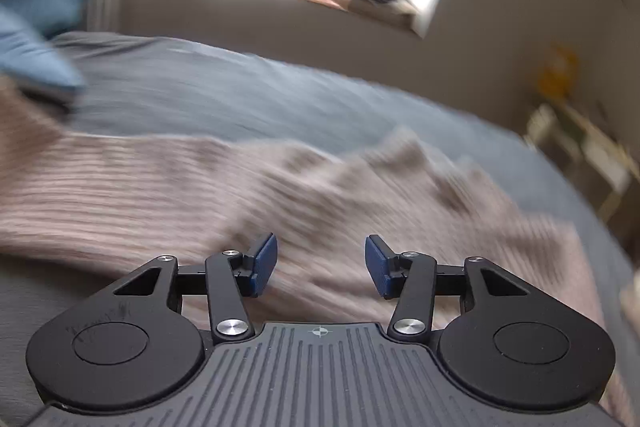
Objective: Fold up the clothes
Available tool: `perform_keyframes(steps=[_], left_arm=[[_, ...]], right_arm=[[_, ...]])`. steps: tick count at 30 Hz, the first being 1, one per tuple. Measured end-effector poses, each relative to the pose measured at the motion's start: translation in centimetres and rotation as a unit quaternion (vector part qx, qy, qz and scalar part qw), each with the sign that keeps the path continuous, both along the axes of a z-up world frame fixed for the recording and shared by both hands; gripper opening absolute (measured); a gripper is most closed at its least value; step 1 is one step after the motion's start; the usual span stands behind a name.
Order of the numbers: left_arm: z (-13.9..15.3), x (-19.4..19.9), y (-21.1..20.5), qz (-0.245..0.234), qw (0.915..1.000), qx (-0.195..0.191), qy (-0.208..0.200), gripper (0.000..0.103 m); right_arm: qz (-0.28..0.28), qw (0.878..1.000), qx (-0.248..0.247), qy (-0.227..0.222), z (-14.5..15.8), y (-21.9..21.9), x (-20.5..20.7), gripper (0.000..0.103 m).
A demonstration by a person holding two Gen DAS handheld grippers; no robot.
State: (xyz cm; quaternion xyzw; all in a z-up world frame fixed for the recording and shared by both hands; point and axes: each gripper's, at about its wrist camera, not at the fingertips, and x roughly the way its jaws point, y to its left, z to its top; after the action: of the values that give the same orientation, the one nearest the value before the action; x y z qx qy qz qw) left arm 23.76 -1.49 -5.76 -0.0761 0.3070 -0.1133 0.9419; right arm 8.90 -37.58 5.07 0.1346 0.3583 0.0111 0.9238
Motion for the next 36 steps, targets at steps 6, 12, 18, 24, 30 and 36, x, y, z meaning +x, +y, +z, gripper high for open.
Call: perform_keyframes(steps=[6, 12, 18, 24, 30, 36], left_arm=[[-1.9, -0.3, -4.6, -0.048, 0.9959, 0.077, -0.003, 0.048], [-3.5, -0.2, -4.6, -0.039, 0.9949, 0.093, 0.005, 0.048], [-4.0, -0.7, -5.0, -0.044, 0.9928, 0.111, -0.013, 0.048], [-4.5, -0.9, -5.5, -0.047, 0.9909, 0.124, -0.025, 0.049], [-4.7, -0.8, -5.2, -0.049, 0.9918, 0.115, -0.025, 0.049], [-4.9, -0.7, -5.0, -0.049, 0.9929, 0.105, -0.025, 0.049]], right_arm=[[0.007, 1.000, 0.006, 0.029, -4.9, 0.5, 3.4, 0.015], [0.059, 0.991, -0.109, 0.054, -10.7, 1.8, 5.4, 0.007], [0.038, 0.997, -0.067, 0.014, -8.3, 0.7, 5.2, 0.007], [0.036, 0.996, -0.077, 0.042, -11.3, -0.5, 8.2, 0.000], [0.015, 0.996, -0.090, 0.025, -10.7, -1.5, 10.3, 0.000], [-0.022, 0.997, -0.075, 0.010, -10.9, -3.5, 13.7, 0.000]])
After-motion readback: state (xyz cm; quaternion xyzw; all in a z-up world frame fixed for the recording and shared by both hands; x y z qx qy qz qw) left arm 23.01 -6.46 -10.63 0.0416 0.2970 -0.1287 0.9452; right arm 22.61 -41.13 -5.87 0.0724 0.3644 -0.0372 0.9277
